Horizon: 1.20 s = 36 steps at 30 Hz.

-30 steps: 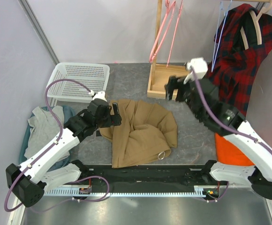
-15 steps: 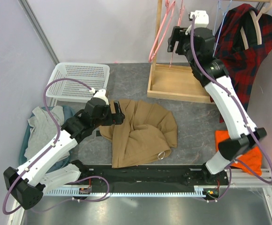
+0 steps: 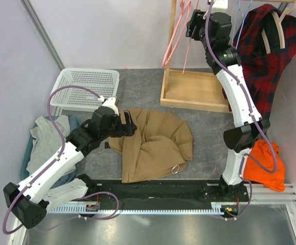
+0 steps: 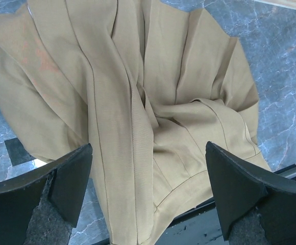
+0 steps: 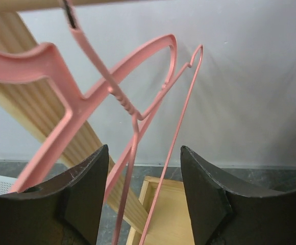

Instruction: Place the skirt on the hanger

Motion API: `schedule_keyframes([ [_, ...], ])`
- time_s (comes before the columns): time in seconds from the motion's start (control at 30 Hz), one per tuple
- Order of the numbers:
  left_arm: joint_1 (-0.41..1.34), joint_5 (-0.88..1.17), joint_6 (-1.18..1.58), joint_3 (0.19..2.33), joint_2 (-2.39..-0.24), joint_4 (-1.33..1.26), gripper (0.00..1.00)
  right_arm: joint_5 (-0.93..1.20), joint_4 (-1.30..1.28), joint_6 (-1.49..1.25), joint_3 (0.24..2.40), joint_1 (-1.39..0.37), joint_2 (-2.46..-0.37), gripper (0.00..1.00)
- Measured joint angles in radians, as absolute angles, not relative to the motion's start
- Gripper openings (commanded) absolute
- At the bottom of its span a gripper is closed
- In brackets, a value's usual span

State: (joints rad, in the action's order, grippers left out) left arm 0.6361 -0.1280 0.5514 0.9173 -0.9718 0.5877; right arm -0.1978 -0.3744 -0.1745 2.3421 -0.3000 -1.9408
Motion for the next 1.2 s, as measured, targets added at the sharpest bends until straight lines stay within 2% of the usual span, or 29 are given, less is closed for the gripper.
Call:
schedule_keyframes([
  [0.07,0.636,-0.128,0.551,0.917,-0.968,0.587,0.96,-0.191,-0.378,-0.175,2.344,-0.292,-1.958,0.58],
  [0.27,0.636,-0.128,0.551,0.917,-0.966,0.587,0.95,-0.196,-0.402,-0.167,2.344,-0.284,-1.98,0.22],
  [0.3,0.636,-0.128,0.551,0.917,-0.966,0.588,0.95,-0.199,-0.405,-0.168,2.344,-0.284,-1.98,0.11],
  [0.4,0.636,-0.128,0.551,0.917,-0.966,0.587,0.94,-0.2,-0.405,-0.163,2.344,-0.284,-1.979,0.0],
  [0.73,0.636,-0.128,0.551,0.917,-0.967,0.587,0.93,-0.208,-0.431,-0.145,2.344,-0.284,-1.955,0.0],
  [0.83,0.636,-0.128,0.551,0.917,-0.967,0.587,0.99,-0.208,-0.435,-0.134,2.344,-0.284,-1.917,0.0],
  [1.0,0.636,-0.129,0.546,0.917,-0.967,0.587,1.0,-0.201,-0.43,-0.125,2.337,-0.284,-1.828,0.0],
  [1.2,0.636,-0.126,0.527,0.917,-0.95,0.573,0.98,-0.159,-0.456,-0.131,2.172,-0.284,-1.659,0.0],
])
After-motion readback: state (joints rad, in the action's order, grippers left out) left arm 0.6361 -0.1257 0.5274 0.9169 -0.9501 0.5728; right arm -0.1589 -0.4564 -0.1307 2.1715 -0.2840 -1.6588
